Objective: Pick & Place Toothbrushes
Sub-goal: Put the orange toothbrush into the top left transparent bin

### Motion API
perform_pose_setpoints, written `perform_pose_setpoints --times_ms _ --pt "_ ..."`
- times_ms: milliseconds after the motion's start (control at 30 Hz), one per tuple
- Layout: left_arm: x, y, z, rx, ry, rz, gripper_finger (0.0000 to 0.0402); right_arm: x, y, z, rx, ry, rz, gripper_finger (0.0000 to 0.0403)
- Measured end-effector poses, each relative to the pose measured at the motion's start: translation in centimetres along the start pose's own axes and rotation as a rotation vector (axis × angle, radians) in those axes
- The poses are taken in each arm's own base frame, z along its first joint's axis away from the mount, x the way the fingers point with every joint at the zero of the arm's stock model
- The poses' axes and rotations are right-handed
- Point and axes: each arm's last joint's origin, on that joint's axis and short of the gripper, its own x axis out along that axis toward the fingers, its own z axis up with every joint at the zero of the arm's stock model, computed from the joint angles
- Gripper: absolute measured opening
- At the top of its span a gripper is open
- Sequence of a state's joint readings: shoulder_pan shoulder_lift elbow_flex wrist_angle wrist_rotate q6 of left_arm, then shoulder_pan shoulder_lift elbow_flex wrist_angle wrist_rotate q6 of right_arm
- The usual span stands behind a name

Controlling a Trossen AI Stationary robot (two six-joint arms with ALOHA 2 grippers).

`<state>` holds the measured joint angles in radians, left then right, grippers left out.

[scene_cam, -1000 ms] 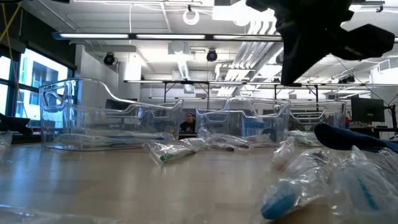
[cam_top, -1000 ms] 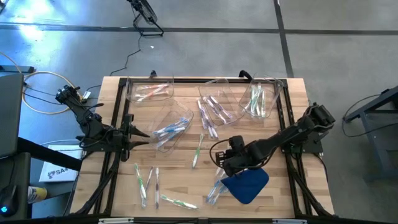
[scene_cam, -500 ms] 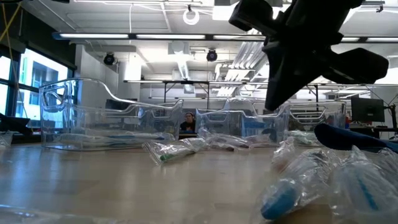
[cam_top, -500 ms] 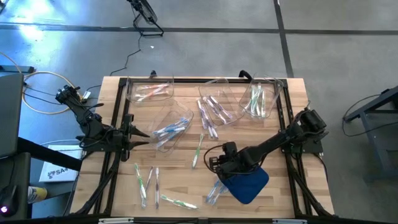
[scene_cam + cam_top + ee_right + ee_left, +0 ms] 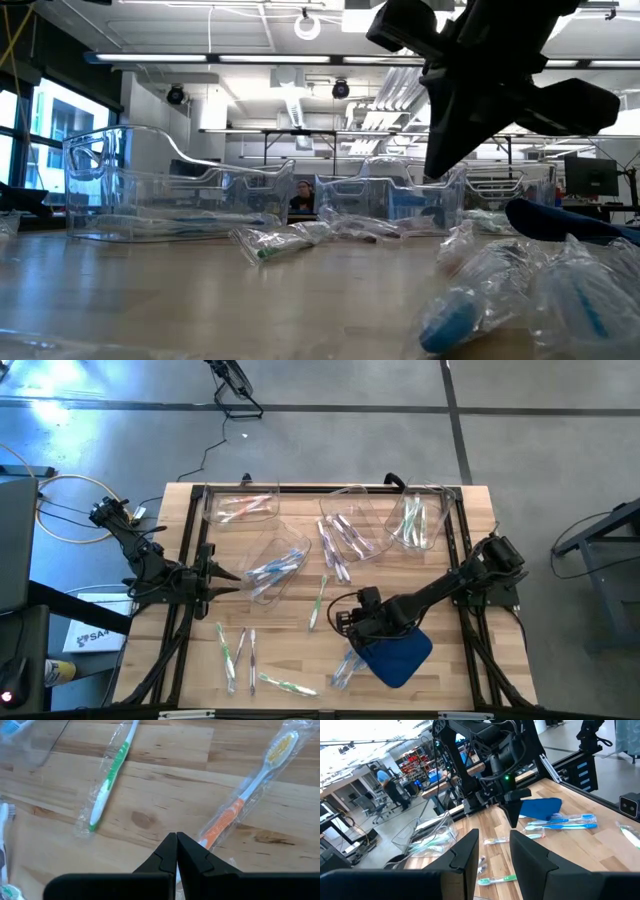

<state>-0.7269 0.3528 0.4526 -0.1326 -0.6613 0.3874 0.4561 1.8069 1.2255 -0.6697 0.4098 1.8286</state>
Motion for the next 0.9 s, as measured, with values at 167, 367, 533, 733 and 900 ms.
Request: perform_pose_setpoints --times_ms 167,367,533,733,900 --pt "0.0 0.0 0.0 0.0 0.0 0.0 0.0106 -0.01 -0.03 -0.18 -0.022 0.056 -0.012 0.0005" --pt "0.0 0.0 0.0 0.0 0.0 0.0 0.0106 -0.02 -0.01 -0.33 -0.08 0.105 -0.016 0.0005" --pt "0.0 0.0 0.0 0.0 0.0 0.0 0.0106 -0.02 0.04 -0.34 -0.145 0.106 -0.007 0.0005" --pt "0.0 0.0 0.0 0.0 0.0 0.0 0.0106 -0.02 0.08 -0.35 -0.156 0.106 -0.002 0.0007" --pt "0.0 0.0 0.0 0.0 0.0 0.0 0.0106 0.03 0.17 -0.32 -0.183 0.143 0.0 0.0007"
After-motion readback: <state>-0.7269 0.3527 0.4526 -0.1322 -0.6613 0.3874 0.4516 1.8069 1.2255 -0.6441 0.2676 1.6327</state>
